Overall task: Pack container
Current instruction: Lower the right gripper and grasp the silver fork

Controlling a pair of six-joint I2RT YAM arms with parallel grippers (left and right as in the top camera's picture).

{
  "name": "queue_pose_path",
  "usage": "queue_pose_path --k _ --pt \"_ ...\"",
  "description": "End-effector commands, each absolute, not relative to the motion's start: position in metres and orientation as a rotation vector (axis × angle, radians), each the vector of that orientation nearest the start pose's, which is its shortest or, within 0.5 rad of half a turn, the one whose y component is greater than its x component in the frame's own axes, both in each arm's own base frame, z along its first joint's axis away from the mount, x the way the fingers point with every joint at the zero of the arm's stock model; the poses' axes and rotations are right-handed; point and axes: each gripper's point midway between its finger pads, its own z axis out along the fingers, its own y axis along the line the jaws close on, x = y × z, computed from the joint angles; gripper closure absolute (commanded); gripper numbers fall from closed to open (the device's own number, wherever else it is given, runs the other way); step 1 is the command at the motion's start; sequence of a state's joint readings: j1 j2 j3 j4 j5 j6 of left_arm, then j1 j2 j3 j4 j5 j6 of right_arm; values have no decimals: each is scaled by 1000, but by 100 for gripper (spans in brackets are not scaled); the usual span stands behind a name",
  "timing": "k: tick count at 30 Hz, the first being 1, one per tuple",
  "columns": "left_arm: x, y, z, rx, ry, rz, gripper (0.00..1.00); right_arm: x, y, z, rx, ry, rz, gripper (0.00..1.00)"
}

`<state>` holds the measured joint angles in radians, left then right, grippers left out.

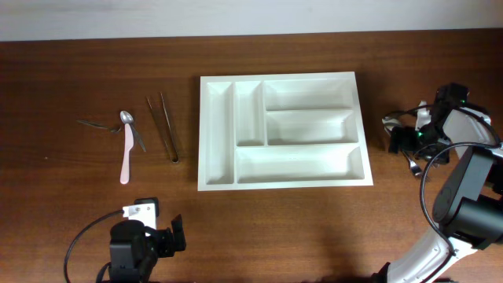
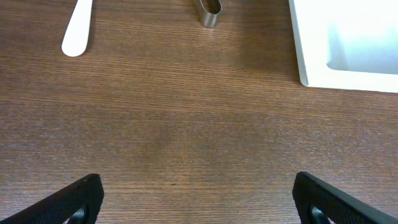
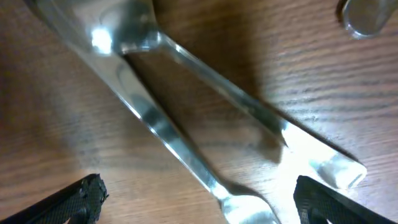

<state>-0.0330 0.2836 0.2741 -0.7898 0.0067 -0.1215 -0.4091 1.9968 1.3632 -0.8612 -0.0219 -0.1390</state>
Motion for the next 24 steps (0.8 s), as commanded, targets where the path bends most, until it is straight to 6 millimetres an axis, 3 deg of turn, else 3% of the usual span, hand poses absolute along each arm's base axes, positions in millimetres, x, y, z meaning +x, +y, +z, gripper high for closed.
queue_pose_path --k 1,9,15,17,24 --pt "185 -6 75 -117 2354 -82 1 353 -148 11 297 3047 9 1" --pt "185 -6 75 -117 2354 -82 1 358 -136 12 108 3027 117 2" --pt "185 -6 75 -117 2354 -82 1 358 -141 12 100 3028 76 2" --pt "185 -6 75 -117 2354 -82 1 359 -144 12 101 3025 51 8" --pt "185 -6 75 -117 2354 -82 1 353 -145 2 94 3032 43 12"
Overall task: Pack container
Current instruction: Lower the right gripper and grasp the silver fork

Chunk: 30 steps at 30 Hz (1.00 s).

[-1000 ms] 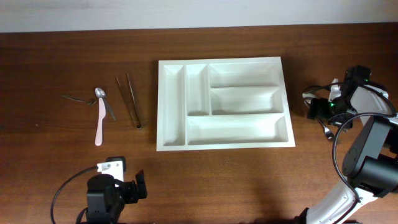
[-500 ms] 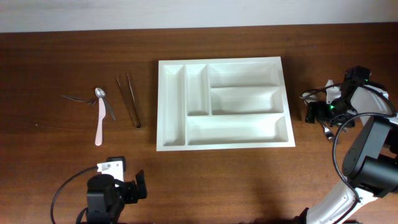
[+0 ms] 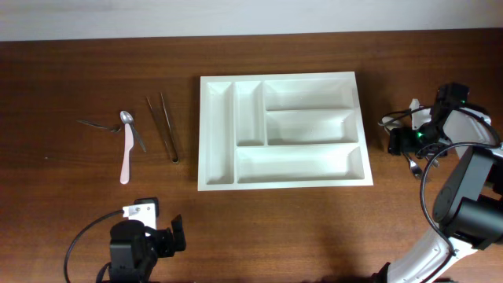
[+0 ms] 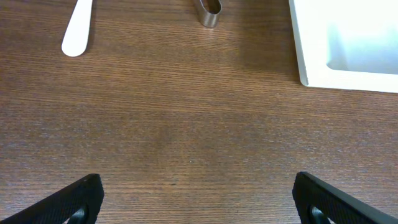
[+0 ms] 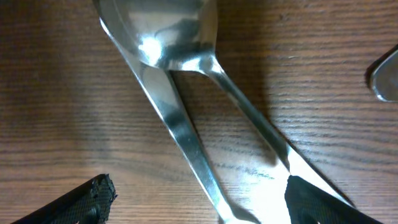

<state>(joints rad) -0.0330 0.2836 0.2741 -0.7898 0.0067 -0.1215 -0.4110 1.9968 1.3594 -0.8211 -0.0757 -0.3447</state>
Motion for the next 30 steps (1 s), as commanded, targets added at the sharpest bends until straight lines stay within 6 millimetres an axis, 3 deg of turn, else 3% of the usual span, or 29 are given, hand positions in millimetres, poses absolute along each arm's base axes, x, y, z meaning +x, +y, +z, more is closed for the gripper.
queue_pose_path --k 1,9,10,15,19,24,30 --pt "185 -6 75 -117 2354 -82 1 351 -144 -1 95 3036 46 14" --pt "185 -6 75 -117 2353 -82 1 336 -137 -21 99 3055 66 21" --pt "185 -6 75 -117 2354 -82 1 337 -137 -22 98 3050 71 31" --pt "185 -6 75 -117 2354 -82 1 339 -133 -21 120 3041 102 58" --pt "185 -6 75 -117 2354 -82 1 339 -133 -21 121 3041 102 69" --pt "185 -6 75 -117 2354 -82 1 341 -134 -21 159 3031 98 96" --pt "185 -6 75 -117 2354 -82 1 348 -137 -21 222 3000 86 95"
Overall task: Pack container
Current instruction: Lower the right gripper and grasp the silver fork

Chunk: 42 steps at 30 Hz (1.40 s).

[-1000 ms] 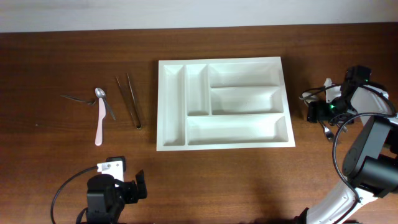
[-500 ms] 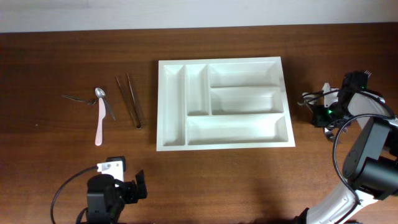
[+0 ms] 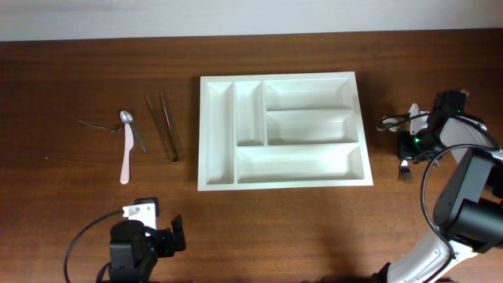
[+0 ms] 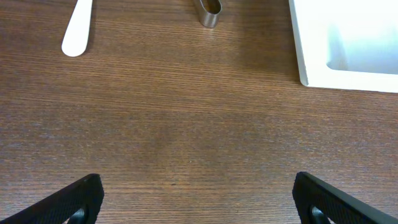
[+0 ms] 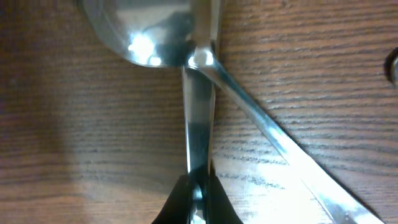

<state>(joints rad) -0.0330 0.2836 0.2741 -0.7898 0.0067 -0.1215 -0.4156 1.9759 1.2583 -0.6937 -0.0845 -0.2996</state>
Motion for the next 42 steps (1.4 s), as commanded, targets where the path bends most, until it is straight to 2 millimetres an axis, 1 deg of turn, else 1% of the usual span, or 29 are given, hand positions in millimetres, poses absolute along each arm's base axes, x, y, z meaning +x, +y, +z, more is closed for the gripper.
queue_pose_path --k 1,2,3,8,10,18,22,28,32,34,42 --pt "185 -6 75 -117 2354 -82 1 348 -137 -20 232 2996 90 91" --pt "185 -6 75 -117 2354 -82 1 349 -137 -20 253 2992 90 85" --pt "185 -6 75 -118 2354 -82 1 350 -137 -20 273 2988 90 82" --pt "185 -6 75 -117 2354 -82 1 355 -127 -19 277 2957 184 83" --pt "185 -6 75 -117 2354 -82 1 356 -125 -18 275 2951 204 96" --pt "185 -6 75 -117 2354 -82 1 356 -125 -18 275 2952 206 96" --pt "185 -6 75 -118 2354 -82 1 358 -120 -17 272 2943 242 96" --pt "184 -6 74 -118 2358 -82 1 356 -119 -16 275 2950 247 96" --pt "184 -6 73 -118 2361 -82 1 358 -121 -7 277 2956 251 96" --pt "184 -6 73 -118 2361 -82 1 361 -121 3 278 2960 266 96" --pt "184 -6 73 -118 2361 -81 1 376 -125 30 272 2942 272 96"
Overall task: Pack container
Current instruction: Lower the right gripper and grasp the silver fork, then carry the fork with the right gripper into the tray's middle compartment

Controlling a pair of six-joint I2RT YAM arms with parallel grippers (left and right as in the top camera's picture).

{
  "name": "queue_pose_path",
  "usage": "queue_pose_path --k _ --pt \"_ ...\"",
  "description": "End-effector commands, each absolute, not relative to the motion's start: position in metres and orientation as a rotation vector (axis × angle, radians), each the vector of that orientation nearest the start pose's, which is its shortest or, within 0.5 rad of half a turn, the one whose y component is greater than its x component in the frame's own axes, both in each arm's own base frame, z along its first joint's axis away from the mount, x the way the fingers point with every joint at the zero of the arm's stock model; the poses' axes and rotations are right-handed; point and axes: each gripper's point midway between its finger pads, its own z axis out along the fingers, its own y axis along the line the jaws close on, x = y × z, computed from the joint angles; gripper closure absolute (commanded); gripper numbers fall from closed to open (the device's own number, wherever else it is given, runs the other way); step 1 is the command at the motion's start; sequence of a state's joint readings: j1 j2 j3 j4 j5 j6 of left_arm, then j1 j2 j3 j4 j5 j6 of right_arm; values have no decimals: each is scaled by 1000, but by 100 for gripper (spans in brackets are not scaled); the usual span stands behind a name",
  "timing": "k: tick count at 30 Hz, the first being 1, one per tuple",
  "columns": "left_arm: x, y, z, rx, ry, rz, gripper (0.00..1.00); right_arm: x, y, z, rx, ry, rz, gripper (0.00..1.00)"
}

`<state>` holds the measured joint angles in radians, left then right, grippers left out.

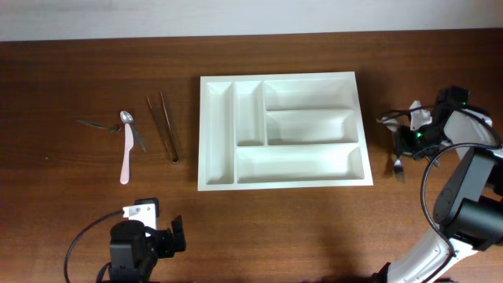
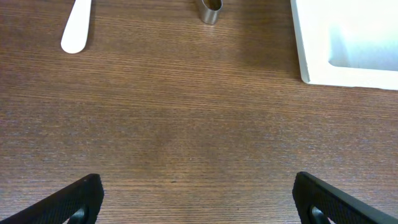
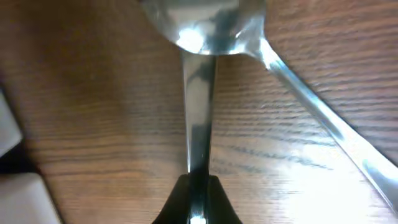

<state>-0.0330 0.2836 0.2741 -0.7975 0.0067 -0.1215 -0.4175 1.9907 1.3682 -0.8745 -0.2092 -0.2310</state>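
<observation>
The white compartment tray (image 1: 283, 182) lies mid-table. Right of it my right gripper (image 1: 403, 139) is shut on the handle of a metal spoon (image 3: 198, 93). In the right wrist view the spoon's bowl points away and the fingers (image 3: 180, 202) pinch its handle low over the wood. A second metal utensil (image 3: 323, 124) lies diagonally beside the spoon. My left gripper (image 1: 149, 244) is open at the front left, its fingers (image 2: 74, 199) wide apart over bare wood. Left of the tray lie metal tongs (image 1: 163, 126), a white-handled knife (image 1: 126, 157) and a small spoon (image 1: 126, 118).
A white item (image 1: 420, 116) and more cutlery (image 1: 397, 167) lie by the right gripper. A white edge (image 3: 15, 186) shows at the left of the right wrist view. The tongs' end (image 2: 210, 12) and the tray's corner (image 2: 305, 68) are ahead of the left gripper.
The right gripper stays shut on the spoon handle and has shifted slightly toward the tray. The second utensil now lies farther right of the spoon. The left arm is unchanged.
The right gripper was open over two crossed metal utensils right of the tray, and still open at the second moment. Then it was shut on the spoon's handle. Now it holds the spoon a little nearer the tray. The left arm has stayed put.
</observation>
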Motion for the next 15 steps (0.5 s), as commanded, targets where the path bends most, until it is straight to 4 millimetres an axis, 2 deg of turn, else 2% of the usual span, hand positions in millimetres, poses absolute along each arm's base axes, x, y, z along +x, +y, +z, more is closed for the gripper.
queue_pose_path --k 1,9,13,15 --pt "184 -6 73 -118 2361 -81 1 379 -126 36 270 2937 270 96" --pt "183 -6 73 -118 2363 -81 1 394 -128 70 251 2900 285 96" --pt "183 -6 73 -118 2365 -81 1 397 -128 74 248 2892 290 96" --pt "183 -6 73 -118 2365 -81 1 399 -121 75 238 2879 335 96"
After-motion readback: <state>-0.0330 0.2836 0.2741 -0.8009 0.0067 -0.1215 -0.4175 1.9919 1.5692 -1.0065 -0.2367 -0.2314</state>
